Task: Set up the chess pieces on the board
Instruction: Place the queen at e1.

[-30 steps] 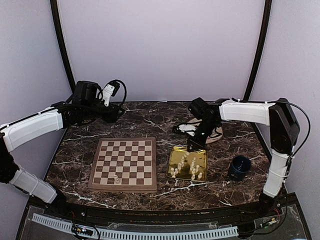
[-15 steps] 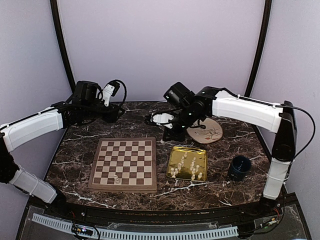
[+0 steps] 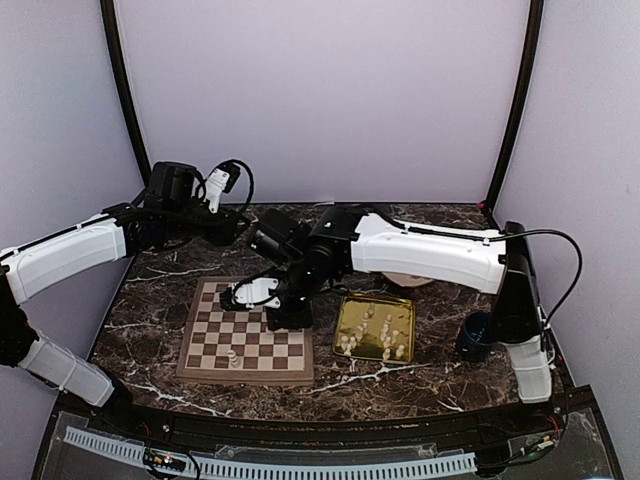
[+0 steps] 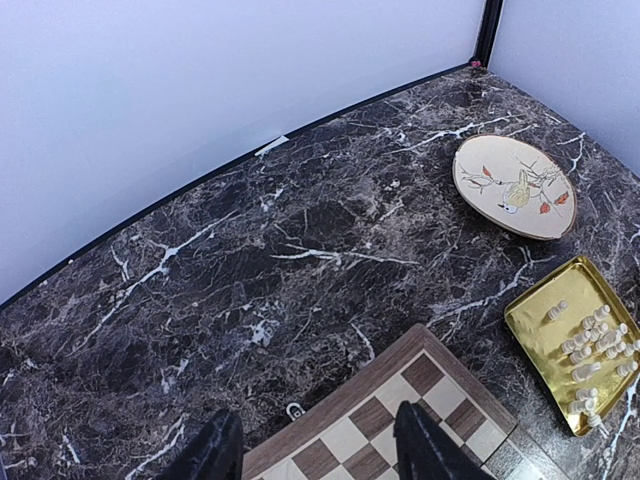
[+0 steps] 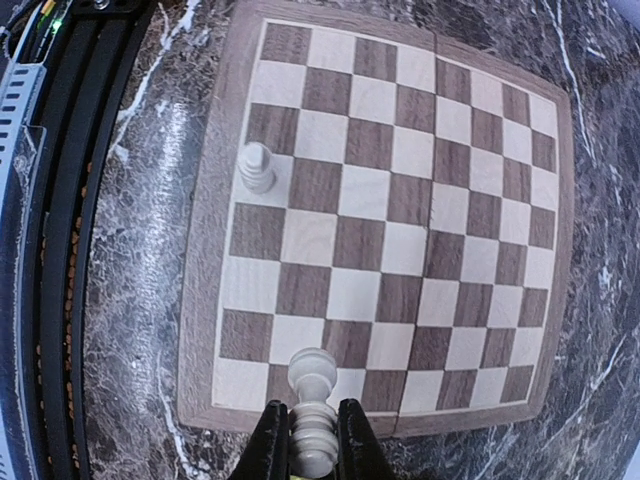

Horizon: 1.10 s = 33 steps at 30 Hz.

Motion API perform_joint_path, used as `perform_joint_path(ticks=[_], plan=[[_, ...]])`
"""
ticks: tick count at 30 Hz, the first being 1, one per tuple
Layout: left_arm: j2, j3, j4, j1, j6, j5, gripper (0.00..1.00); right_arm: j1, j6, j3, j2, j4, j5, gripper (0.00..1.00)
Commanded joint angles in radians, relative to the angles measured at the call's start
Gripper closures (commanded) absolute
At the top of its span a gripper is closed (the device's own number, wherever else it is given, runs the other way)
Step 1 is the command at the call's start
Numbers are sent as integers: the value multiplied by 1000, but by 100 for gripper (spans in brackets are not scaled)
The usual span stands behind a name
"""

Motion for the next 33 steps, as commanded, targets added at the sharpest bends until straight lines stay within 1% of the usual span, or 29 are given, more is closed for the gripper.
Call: perform_joint_path(ticks=[1, 5, 11, 23, 33], plan=[[-24, 0, -11, 4, 0, 14, 46, 51, -9, 95, 60, -32, -13, 93], [-32, 0, -11, 5, 0, 13, 46, 74, -6, 174, 135, -47, -24, 93], [-42, 0, -11, 4, 0, 10, 46, 85, -4, 222, 204, -46, -26, 93], [-56, -2, -12, 5, 2, 15, 46, 85, 4, 280, 291, -42, -43, 93], [-55, -2, -14, 5, 2, 15, 46, 87, 10, 291, 320, -47, -50, 92]])
